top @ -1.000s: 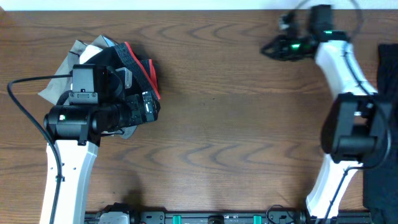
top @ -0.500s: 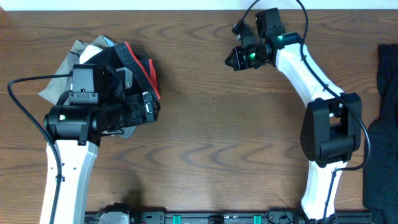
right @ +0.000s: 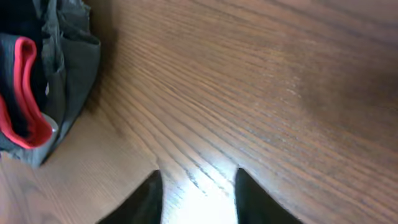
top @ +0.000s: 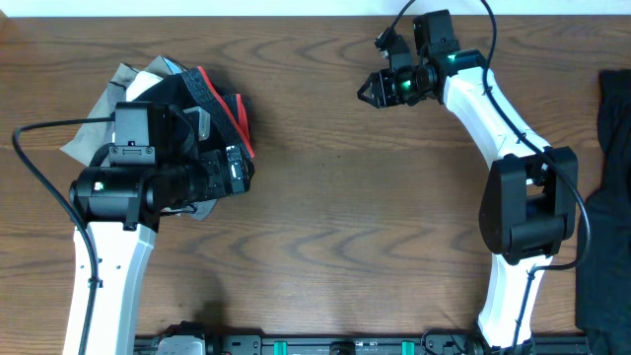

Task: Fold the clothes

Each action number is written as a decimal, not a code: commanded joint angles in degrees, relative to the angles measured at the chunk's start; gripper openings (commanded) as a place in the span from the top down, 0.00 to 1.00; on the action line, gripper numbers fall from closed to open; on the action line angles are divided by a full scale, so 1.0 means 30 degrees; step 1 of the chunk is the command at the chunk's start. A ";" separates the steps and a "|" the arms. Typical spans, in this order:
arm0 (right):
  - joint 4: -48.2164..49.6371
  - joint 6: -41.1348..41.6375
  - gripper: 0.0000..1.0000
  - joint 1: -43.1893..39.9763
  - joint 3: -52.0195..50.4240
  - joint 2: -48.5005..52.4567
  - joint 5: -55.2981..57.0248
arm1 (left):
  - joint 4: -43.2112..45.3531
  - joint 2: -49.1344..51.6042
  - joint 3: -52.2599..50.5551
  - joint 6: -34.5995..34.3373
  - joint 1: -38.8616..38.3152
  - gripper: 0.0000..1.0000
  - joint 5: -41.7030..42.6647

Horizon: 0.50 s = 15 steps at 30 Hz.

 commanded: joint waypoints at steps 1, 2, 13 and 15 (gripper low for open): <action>0.0007 -0.0204 0.57 -0.0087 0.0459 -0.0605 -0.0102 | -0.0029 -0.0036 0.0321 0.0335 0.0007 0.02 0.0255; 0.0007 -0.0204 0.56 -0.0138 0.0459 -0.0627 -0.0102 | -0.0029 -0.0036 0.0321 0.0335 0.0007 0.02 0.0255; 0.0066 -0.0204 0.44 -0.0532 0.0466 -0.0984 -0.0095 | -0.0022 -0.0036 0.0321 0.0342 0.0007 0.02 0.0248; 0.0058 -0.0204 0.42 -0.0641 0.0466 -0.0984 -0.0087 | -0.0022 -0.0036 0.0321 0.0342 0.0007 0.02 0.0248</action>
